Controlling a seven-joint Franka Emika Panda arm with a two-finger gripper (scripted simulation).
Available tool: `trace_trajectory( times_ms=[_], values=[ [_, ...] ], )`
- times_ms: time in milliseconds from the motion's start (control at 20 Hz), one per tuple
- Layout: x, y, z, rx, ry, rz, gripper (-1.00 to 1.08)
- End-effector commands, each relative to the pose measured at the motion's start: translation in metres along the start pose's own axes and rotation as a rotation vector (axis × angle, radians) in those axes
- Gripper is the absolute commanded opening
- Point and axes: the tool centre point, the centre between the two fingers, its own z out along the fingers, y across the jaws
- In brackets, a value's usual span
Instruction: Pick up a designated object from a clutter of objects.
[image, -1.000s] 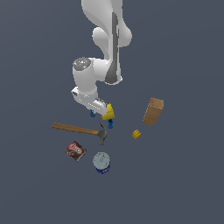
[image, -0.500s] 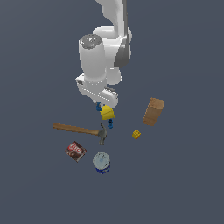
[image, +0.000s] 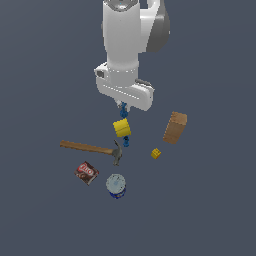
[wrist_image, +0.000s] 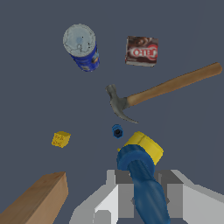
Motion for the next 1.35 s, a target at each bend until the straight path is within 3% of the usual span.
trace_trajectory(
  times_ms=[0, 650, 1300],
  values=[
    [-0.002, -0.015, -0.024, 0.0, -0.001, 0.0, -1.0],
    [-0.004, -0.076, -0.117, 0.004, -0.003, -0.001, -1.0],
    [-0.002, -0.092, -0.14, 0.005, -0.003, -0.001, -1.0]
  ],
)
